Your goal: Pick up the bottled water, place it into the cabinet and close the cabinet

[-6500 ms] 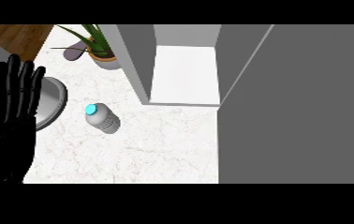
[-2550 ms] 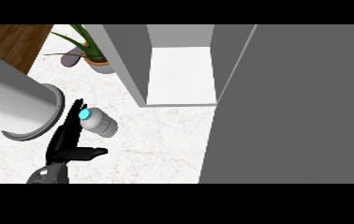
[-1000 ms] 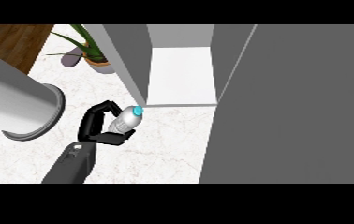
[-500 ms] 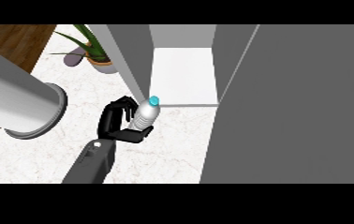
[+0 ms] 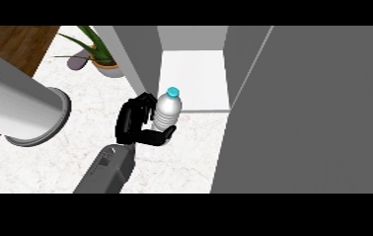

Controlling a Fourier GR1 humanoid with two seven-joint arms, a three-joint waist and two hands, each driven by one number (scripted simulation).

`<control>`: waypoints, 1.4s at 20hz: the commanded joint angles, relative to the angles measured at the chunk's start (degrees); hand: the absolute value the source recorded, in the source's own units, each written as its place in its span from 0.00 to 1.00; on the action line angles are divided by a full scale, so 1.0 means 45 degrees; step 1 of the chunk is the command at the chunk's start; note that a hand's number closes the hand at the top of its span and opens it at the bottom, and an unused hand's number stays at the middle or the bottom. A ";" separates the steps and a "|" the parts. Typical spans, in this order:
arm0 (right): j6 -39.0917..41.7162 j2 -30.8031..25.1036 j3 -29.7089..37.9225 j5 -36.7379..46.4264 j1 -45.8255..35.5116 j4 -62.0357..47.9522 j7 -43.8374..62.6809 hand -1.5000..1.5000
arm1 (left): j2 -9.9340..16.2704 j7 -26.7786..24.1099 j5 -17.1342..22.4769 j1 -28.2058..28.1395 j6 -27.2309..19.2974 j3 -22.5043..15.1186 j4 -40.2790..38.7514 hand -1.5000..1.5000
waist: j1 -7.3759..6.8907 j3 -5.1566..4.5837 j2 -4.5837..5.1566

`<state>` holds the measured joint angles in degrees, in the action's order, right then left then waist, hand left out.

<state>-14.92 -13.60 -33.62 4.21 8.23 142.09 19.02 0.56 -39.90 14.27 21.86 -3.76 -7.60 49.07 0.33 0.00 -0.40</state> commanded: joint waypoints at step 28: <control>0.0520 -0.0883 0.0884 -0.0657 0.1844 0.1424 -0.0911 0.00 | -0.0123 0.2833 0.3843 0.6582 -0.5406 -0.1817 -0.3962 1.00 | 0.0346 -0.0001 0.0159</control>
<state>-13.07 -16.71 -29.62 1.87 13.47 142.60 13.68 0.01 -26.09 31.58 47.77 -29.64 -19.68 38.39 2.02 -0.01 0.26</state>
